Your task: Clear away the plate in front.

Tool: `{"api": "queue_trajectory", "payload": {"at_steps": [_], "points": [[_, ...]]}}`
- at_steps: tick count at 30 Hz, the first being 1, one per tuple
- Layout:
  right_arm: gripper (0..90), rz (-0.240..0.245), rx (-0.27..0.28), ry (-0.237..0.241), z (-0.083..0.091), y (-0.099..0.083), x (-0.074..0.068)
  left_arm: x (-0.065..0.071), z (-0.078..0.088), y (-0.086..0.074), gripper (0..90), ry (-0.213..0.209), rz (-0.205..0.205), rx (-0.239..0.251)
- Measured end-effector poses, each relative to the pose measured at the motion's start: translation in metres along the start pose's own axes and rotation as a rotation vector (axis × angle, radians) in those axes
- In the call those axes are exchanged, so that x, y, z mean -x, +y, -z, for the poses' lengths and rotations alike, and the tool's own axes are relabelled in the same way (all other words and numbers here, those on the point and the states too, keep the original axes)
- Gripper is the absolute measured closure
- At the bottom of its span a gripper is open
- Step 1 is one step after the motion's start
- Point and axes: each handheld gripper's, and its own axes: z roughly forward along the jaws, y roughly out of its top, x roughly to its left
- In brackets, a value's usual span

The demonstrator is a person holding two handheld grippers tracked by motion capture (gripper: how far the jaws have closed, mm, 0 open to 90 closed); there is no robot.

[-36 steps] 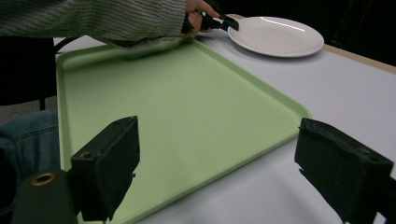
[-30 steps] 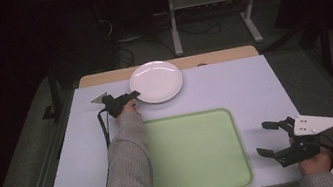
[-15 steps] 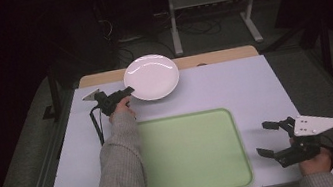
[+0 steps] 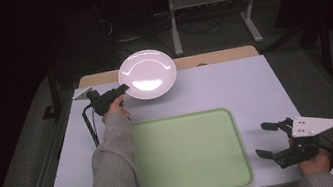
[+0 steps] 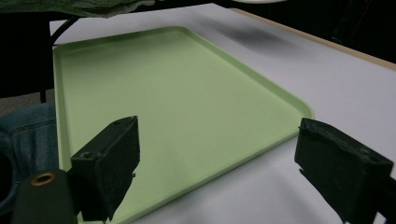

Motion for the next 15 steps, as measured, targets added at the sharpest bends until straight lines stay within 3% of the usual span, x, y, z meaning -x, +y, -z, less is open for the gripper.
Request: {"api": "queue_trajectory", "payload": {"at_steps": [5, 15], "points": [[13.2, 0.004, -0.005, 0.0, -0.001, 0.0, -0.001, 0.006, 0.006, -0.006, 86.7, -0.031, -0.003, -0.01], [13.2, 0.006, -0.014, 0.003, -0.002, 0.0, -0.002, 0.007, 0.027, -0.009, 86.7, -0.032, -0.037, -0.019]]}}
